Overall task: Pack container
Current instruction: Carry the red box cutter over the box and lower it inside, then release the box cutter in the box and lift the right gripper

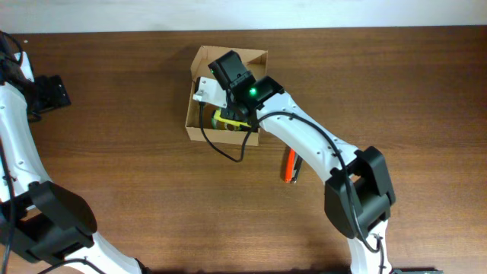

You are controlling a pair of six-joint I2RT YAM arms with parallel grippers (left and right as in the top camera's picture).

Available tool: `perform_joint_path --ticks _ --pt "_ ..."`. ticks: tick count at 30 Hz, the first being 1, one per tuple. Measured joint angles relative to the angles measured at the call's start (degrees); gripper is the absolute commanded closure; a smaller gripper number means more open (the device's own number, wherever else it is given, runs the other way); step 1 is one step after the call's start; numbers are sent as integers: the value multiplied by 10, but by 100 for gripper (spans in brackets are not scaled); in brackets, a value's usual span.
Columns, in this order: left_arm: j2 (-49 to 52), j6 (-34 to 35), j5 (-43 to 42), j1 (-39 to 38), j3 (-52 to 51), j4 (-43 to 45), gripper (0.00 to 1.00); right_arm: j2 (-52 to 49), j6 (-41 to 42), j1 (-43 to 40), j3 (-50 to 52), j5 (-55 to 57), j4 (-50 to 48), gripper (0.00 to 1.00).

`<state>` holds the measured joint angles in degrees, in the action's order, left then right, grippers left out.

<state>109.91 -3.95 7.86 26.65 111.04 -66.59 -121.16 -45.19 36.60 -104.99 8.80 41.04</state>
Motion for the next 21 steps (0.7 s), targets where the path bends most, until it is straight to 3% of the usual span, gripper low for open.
perform_joint_path --ticks 8,21 --pt "0 0 0 0 0 0 0 -4 14 7 0 -12 5 97" --pt "0 0 0 0 0 0 0 -30 19 13 0 -67 90 97"
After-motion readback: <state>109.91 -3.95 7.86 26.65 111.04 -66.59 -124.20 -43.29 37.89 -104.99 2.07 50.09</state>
